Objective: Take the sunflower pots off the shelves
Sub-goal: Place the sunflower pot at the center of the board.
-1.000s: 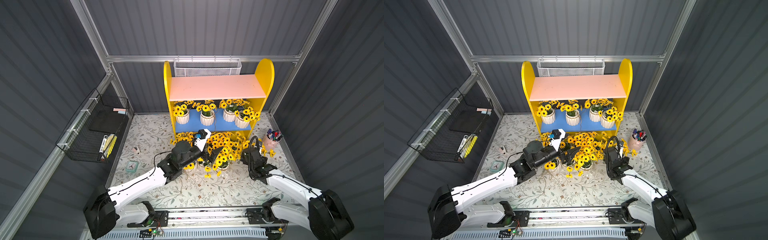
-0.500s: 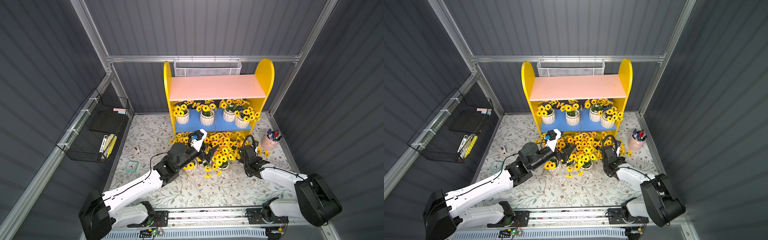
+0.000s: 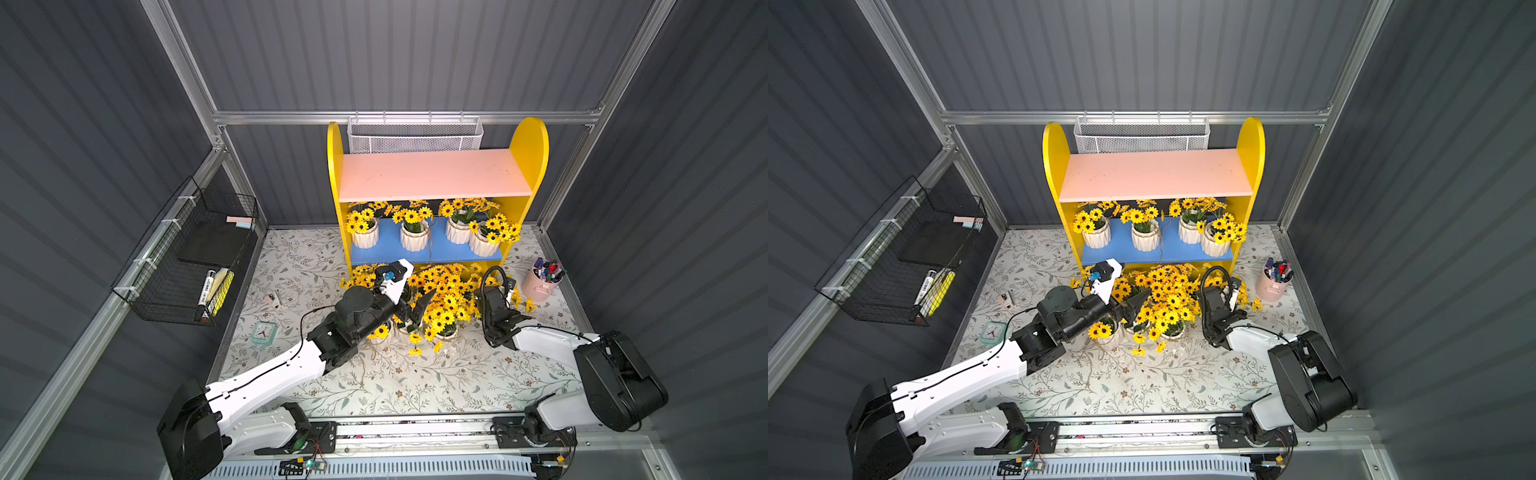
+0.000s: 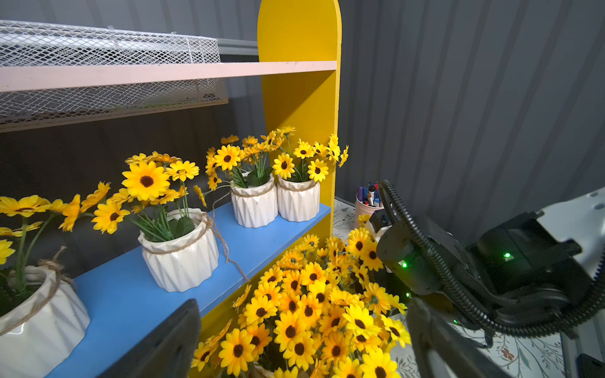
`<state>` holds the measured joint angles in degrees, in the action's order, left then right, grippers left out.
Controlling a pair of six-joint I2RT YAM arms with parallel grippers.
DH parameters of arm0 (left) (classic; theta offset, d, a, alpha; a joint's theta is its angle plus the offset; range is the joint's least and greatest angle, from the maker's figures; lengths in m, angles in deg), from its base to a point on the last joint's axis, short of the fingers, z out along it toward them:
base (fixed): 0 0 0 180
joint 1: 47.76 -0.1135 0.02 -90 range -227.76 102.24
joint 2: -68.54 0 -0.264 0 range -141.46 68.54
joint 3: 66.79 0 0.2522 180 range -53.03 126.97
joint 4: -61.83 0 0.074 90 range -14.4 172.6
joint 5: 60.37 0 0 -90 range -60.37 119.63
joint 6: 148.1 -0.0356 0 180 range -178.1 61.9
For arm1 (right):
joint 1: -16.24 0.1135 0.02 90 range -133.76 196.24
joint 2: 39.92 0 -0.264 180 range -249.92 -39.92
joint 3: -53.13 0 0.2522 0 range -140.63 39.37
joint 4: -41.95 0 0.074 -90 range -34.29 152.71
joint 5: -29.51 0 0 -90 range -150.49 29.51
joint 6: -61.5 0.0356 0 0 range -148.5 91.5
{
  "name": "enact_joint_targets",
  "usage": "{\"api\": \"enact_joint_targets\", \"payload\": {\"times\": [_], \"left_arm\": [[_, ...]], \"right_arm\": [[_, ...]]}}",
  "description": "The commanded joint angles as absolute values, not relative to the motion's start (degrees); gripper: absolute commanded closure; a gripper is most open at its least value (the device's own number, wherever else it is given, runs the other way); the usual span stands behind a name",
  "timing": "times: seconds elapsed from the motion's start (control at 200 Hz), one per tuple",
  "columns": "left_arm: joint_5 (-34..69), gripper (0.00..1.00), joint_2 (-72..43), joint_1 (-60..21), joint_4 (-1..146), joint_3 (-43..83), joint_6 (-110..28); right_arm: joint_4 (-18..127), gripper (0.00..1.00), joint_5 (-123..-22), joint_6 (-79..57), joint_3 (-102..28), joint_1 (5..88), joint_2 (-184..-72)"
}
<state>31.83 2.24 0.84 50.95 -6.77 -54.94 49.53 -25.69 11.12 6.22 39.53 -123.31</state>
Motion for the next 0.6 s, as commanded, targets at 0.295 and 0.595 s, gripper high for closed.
{"api": "enact_joint_targets", "payload": {"times": [0.295, 0.595], "left_arm": [[32.18, 0.01, 4.48, 0.99, 48.63, -7.88, -55.83], [31.39, 0.01, 5.04, 1.02, 48.22, -8.13, -55.12]], "right_arm": [[52.79, 1.0, -12.43, 11.14, 1.85, 46.11, -129.77], [55.79, 1.0, -6.82, 18.12, 0.61, 48.68, -133.9]]}}
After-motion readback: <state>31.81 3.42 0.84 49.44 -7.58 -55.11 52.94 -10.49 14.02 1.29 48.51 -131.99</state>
